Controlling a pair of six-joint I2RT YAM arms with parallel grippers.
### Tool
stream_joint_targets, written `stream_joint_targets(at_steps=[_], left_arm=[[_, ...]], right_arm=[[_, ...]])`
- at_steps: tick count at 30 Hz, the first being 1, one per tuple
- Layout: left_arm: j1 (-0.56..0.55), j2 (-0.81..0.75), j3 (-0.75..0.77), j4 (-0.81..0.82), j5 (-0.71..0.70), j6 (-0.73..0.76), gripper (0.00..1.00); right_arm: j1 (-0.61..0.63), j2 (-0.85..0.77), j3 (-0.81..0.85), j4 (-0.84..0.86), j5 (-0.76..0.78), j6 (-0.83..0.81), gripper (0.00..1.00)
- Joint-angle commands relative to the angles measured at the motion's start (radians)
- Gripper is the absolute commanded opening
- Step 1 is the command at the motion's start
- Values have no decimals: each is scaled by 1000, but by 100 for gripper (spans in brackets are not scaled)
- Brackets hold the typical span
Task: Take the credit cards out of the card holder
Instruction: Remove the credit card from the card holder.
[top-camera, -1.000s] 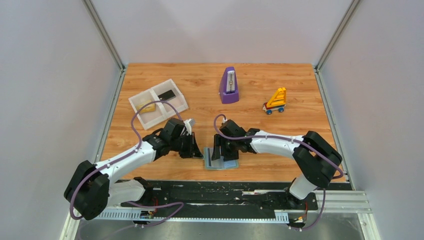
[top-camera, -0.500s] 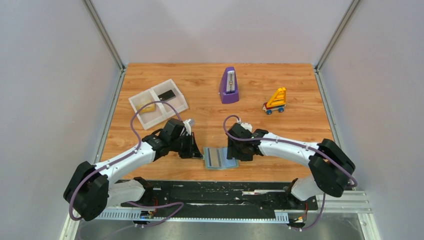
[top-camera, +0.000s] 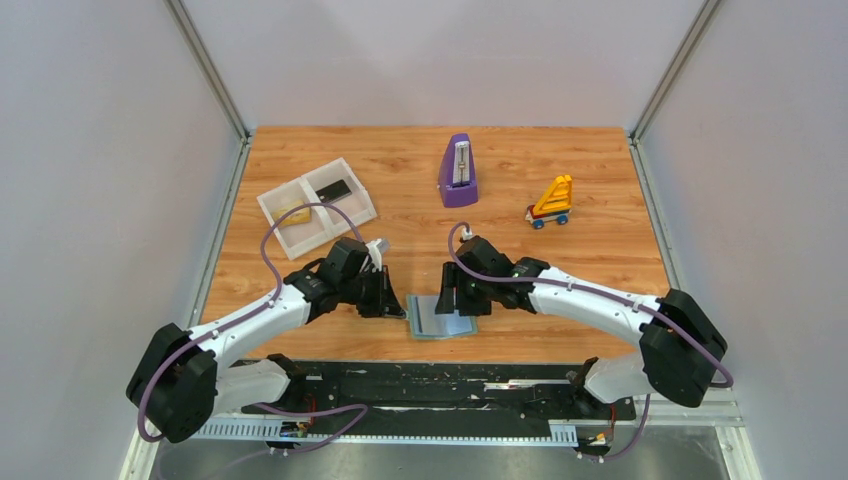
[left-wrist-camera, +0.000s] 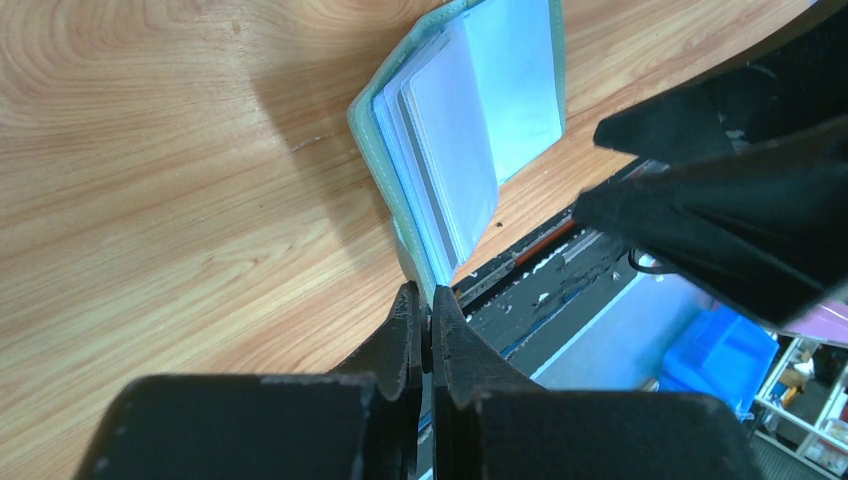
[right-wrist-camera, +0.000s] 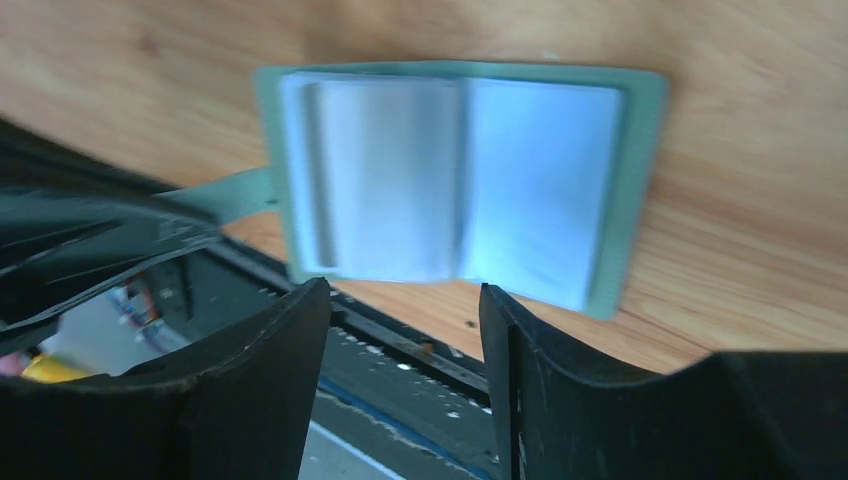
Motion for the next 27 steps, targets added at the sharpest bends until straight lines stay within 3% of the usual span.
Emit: stream_joint_targets(at_steps=[1, 5, 12, 27], left_arm=[[-6, -21, -1, 24, 10, -12, 0], [-6, -21, 3, 27, 12, -15, 0], [-6, -25, 3, 22, 14, -13, 0], [-6, -20, 10, 24, 14, -9, 0]], right_arm=[[14, 10, 30, 241, -189, -44, 58], [31, 95, 67, 211, -125, -35, 66], [36, 171, 78, 186, -46, -33, 67], [46, 263, 81, 185, -63, -26, 70]])
